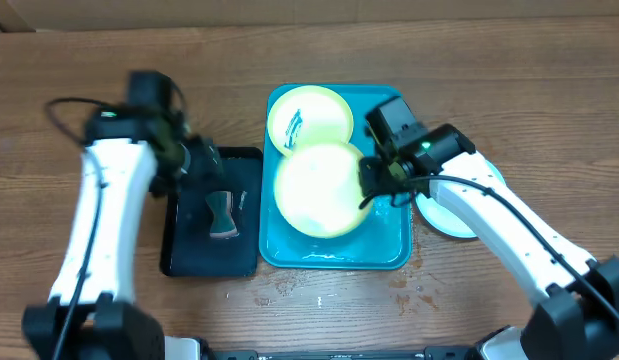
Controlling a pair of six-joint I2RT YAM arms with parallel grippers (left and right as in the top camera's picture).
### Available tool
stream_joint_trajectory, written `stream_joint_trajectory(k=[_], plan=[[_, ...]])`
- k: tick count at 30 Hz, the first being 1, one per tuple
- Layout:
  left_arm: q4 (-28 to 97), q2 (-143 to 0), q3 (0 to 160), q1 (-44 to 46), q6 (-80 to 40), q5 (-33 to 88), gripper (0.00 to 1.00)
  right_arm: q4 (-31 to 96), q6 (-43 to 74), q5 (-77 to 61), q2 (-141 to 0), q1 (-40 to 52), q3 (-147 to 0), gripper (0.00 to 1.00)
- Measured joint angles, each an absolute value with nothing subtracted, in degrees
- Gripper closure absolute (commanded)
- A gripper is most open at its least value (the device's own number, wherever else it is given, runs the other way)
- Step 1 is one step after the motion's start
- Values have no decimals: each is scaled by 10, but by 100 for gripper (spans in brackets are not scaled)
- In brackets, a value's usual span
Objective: Clean dirty plates on tray and stack at the side
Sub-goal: 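Return the sponge to the black tray with the left gripper, then lift the lower yellow plate off the teal tray with the right gripper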
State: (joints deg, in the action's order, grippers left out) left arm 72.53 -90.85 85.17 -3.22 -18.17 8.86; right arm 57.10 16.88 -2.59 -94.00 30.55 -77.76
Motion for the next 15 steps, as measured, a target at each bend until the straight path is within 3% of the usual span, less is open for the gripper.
stream_joint_trajectory(k=[4, 7, 15], plan=[[773, -868, 956, -69, -165, 142, 11, 511, 165, 17, -937, 366, -812, 96], [803, -833, 1032, -81, -158, 162, 0, 439, 164, 64, -938, 425, -813, 96], [828, -724, 1103, -81, -152, 181, 0, 322, 162, 210, -990, 553, -814, 96]])
